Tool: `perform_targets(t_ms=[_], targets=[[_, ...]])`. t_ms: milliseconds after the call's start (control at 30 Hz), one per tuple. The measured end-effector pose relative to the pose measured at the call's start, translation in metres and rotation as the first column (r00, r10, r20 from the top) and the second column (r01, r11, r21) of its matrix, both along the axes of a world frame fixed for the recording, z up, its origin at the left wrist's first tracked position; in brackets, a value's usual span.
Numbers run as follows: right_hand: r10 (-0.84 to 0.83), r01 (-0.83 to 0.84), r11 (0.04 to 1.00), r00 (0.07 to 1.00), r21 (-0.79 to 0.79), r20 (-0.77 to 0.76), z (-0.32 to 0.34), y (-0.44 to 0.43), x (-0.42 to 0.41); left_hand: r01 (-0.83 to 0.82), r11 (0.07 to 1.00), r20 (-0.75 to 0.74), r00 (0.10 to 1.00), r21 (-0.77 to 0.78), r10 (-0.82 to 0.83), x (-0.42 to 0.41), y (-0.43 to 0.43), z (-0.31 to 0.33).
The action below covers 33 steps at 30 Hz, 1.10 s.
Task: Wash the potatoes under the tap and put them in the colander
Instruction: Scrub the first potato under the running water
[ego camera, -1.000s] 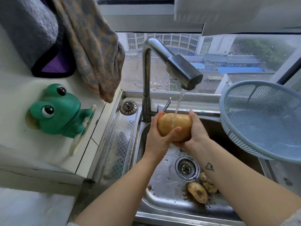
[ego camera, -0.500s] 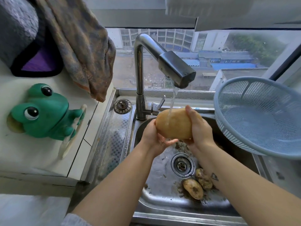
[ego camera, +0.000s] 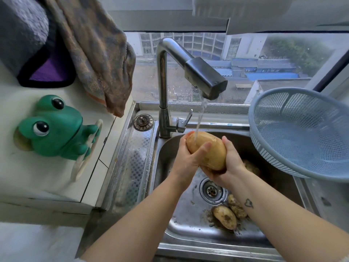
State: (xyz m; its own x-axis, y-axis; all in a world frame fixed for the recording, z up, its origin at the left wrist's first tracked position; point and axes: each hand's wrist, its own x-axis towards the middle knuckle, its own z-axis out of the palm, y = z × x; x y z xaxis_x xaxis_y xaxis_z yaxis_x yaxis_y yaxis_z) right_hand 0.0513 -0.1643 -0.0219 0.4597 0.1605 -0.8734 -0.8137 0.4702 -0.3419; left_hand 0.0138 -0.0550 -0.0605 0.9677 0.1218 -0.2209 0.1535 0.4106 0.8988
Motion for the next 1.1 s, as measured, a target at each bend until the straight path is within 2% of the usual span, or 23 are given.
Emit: perform_targets(t_ms=[200,467,567,667,767,900,1000,1100], targets=[[0.028,-0.028,0.999,1.0,-0.028,-0.007,0.0,-0.002,-0.001,0.063,0.977,-0.006,0.998,-0.206,-0.066,0.0,0.009,0.001],[0.076,-0.076,0.997,0.996,-0.004,-0.051,-0.011,-0.003,-0.006,-0.066,0.884,-0.202,0.979,-0.463,-0.033,-0.001,0.01,0.0],[0.109,-0.11,0.994,0.993,-0.01,-0.055,-0.012,-0.002,-0.01,-0.094,0.92,-0.282,0.959,-0.382,-0.019,0.0,0.012,0.003],[0.084,-0.084,0.996,0.993,0.001,-0.078,-0.015,-0.003,-0.011,-0.036,0.962,-0.186,0.982,-0.271,-0.015,-0.005,0.008,0.009],[0.072,-0.072,0.997,0.994,0.013,-0.085,-0.014,-0.002,-0.01,-0.013,0.948,-0.114,0.993,-0.319,-0.025,-0.012,0.009,0.015],[0.109,-0.103,0.993,0.989,0.059,-0.104,-0.016,-0.004,-0.01,0.164,0.904,-0.036,0.98,-0.395,-0.194,-0.018,0.023,0.021],[0.162,-0.149,0.983,0.98,0.108,-0.119,-0.02,-0.007,-0.01,0.284,0.891,-0.001,0.953,-0.354,-0.304,-0.023,0.032,0.022],[0.166,-0.153,0.982,0.978,0.106,-0.124,-0.023,-0.009,-0.01,0.283,0.919,-0.038,0.952,-0.275,-0.304,-0.023,0.029,0.023]])
